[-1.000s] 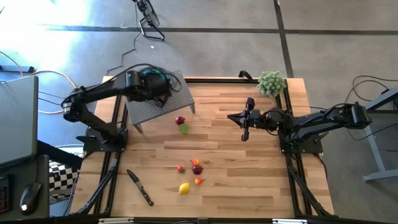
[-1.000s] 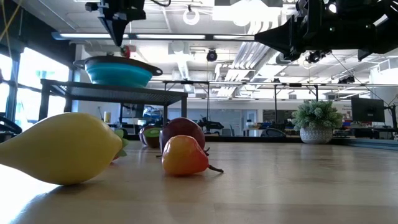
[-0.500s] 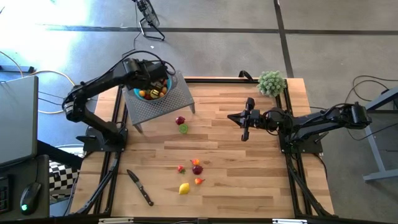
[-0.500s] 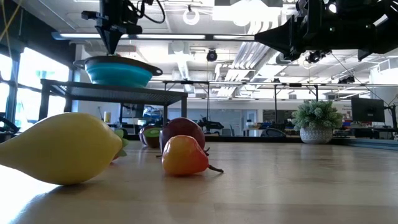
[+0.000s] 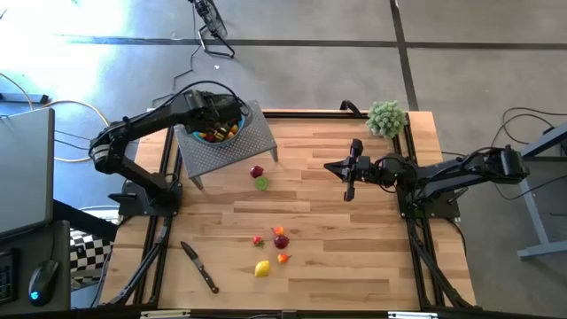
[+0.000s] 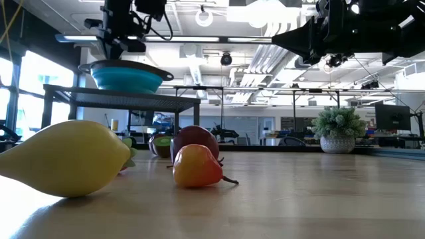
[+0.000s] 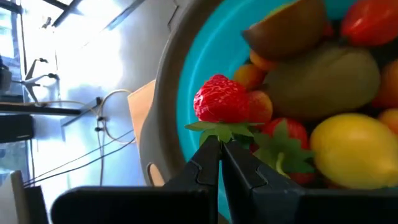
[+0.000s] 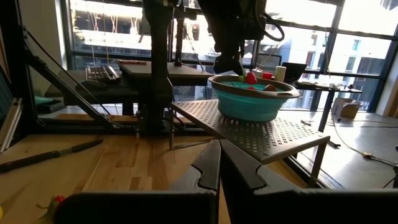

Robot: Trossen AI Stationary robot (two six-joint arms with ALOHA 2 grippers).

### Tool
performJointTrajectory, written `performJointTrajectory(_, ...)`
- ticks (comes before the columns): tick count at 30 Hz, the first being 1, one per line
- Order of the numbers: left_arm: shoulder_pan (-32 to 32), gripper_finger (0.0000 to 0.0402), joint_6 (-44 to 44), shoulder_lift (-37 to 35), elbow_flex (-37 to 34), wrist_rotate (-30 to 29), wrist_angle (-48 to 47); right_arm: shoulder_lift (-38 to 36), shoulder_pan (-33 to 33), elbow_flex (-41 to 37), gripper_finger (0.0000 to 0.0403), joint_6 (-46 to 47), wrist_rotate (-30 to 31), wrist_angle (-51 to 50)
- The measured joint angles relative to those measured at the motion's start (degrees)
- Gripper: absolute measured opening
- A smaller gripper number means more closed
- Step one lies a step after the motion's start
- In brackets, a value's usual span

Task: Pick & Place Fruit
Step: Put the red strawberry into the blue strainer bowl on the shelf

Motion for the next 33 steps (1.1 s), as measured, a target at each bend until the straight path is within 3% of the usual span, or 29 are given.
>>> performJointTrajectory(13,0.0,0.0005,0.1,0.0,0.0,-0.4,4.0,0.0,0.0,0.0,0.0002,0.0,0.0,0.0)
performJointTrajectory(24,0.0,0.0082,0.5,0.0,0.0,-0.4,3.9,0.0,0.0,0.0,0.0002,0.0,0.0,0.0)
performJointTrajectory(33,0.0,0.0086,2.0,0.0,0.0,0.7,3.6,0.0,0.0,0.0,0.0002,-1.1,0.0,0.0)
